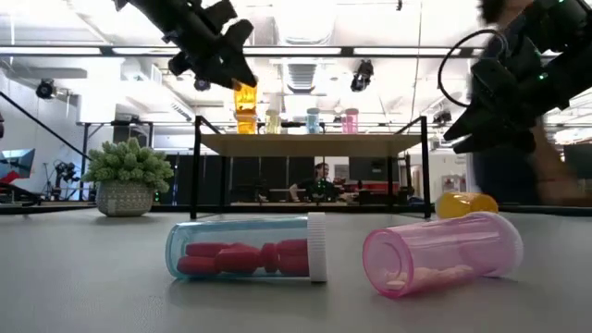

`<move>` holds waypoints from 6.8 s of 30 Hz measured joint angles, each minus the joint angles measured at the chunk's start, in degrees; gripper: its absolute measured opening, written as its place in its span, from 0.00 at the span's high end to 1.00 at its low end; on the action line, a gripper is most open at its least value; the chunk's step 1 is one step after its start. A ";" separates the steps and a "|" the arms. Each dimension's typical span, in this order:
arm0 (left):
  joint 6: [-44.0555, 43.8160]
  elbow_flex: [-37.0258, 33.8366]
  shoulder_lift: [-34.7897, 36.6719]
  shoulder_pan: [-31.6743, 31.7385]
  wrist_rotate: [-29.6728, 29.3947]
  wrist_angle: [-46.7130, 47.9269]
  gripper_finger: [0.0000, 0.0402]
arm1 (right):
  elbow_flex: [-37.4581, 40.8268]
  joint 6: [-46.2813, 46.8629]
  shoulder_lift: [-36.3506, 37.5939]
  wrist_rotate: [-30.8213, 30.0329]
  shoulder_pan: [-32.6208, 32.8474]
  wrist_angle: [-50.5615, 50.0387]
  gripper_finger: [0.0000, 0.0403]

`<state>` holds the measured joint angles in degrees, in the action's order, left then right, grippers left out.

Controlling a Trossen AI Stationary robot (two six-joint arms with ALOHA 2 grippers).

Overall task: Pick and place medicine bottles onto shelf by color
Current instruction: Put the left orange pill bottle on the shelf aligned with the other orange pill bottle, then put the yellow pill bottle on the shelf aligned with the other yellow pill bottles

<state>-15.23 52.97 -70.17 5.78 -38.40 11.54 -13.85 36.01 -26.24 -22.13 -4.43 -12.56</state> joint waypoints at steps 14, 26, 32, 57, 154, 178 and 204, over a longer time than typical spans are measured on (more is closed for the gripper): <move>-8.59 -0.07 -7.36 4.65 -4.92 -1.46 0.54 | 0.00 0.00 -0.02 0.00 0.00 0.00 0.50; -8.19 -0.17 -8.01 5.64 -10.57 -0.91 0.54 | 0.00 0.00 -0.07 0.00 0.00 -0.06 0.50; -8.19 -0.13 -9.09 6.14 -10.75 -1.77 0.54 | 0.00 0.00 -0.07 0.00 0.00 -0.07 0.50; -5.11 -0.16 -12.24 7.76 -11.83 -7.42 0.54 | 0.02 0.00 -0.02 0.01 0.00 -0.43 0.50; -75.97 8.39 -5.01 -33.05 54.47 40.10 0.39 | 0.04 0.01 -0.04 0.01 0.01 -0.46 0.50; -87.92 4.90 -10.89 -49.32 53.15 45.36 0.39 | 0.04 0.02 -0.04 0.00 0.02 -0.48 0.50; -85.90 4.94 -19.06 -52.46 51.48 39.70 0.59 | 0.04 0.01 -0.04 0.02 0.01 -0.58 0.50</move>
<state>-101.13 57.91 -89.23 -46.68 13.09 51.24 -13.80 36.02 -26.28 -22.11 -4.41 -13.14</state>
